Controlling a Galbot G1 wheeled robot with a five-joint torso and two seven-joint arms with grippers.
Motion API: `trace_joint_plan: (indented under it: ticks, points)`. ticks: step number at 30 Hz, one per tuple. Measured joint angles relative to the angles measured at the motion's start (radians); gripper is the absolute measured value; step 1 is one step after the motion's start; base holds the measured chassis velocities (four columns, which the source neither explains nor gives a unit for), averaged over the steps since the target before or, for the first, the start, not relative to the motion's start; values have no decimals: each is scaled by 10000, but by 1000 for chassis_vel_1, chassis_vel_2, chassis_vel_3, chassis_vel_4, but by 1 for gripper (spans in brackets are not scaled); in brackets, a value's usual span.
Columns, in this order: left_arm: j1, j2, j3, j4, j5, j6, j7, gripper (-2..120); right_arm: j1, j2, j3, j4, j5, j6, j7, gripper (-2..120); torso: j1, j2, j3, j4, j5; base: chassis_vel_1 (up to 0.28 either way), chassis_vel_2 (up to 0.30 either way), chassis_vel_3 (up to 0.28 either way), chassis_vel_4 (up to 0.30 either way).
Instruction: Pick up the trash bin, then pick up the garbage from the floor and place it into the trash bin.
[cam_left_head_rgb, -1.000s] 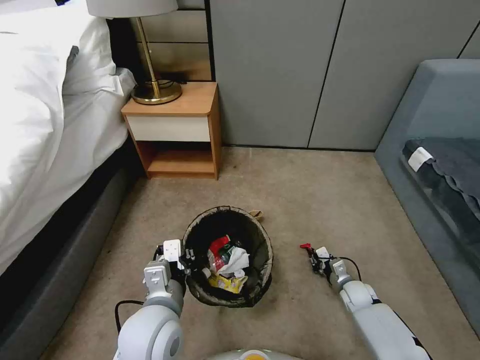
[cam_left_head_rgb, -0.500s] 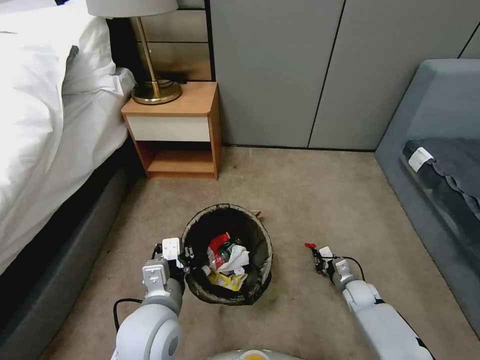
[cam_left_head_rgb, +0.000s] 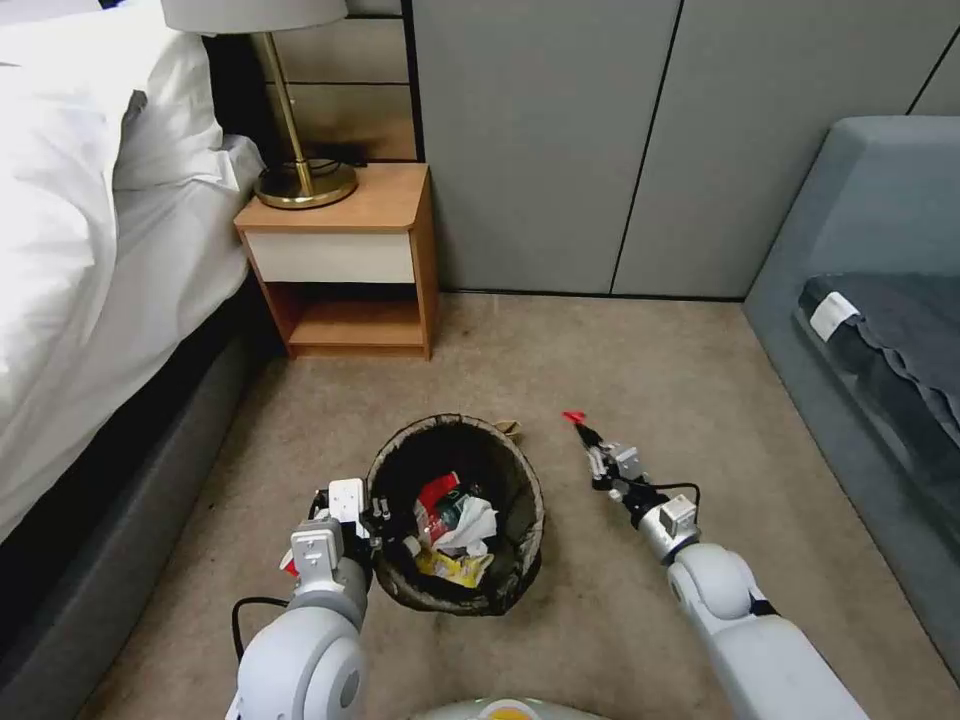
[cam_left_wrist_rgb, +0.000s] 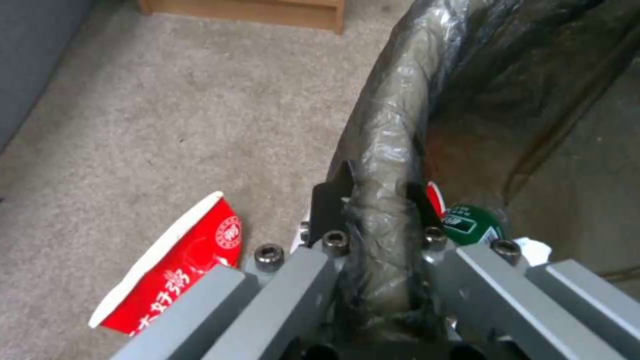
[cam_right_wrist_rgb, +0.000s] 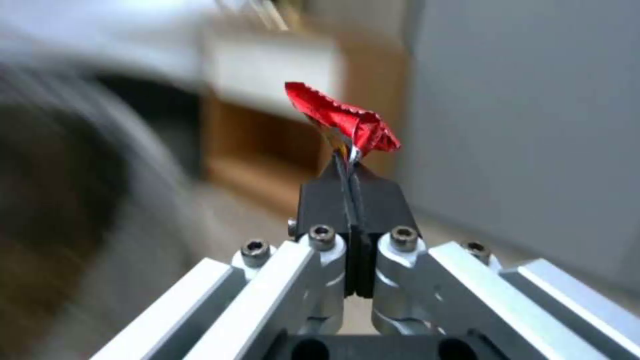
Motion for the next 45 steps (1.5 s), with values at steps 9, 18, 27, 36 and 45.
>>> trace_joint_plan:
  ticks: [9, 18, 27, 36, 45]
  points:
    - [-67, 81, 16, 25, -60, 20, 0, 0, -1252, -768, -1031, 2338, 979, -76, -881, 0, -1, 0, 0, 4, 5, 0, 0, 0, 0]
    - [-122, 96, 26, -16, -114, 40, -6, 0, -1921, -1013, -1898, 2055, 461, 182, -1577, 0, 0, 0, -1, 3, 6, 0, 0, 0, 0]
    - [-47, -18, 107, -119, -56, 39, -16, 0, -1475, -432, -2203, 1081, -132, 171, -1062, 0, 0, 0, -1, 4, 6, 0, 0, 0, 0]
    - [57, -115, 176, -215, 24, 17, -12, 0, -988, 40, -2450, 457, -407, 139, -592, 25, -1, 0, 0, 4, 6, 0, 0, 0, 0]
    - [66, -110, 158, -236, 39, 9, -1, 0, -925, 7, -2372, 568, -472, 97, -482, 63, -1, 0, 0, 4, 6, 0, 0, 0, 0]
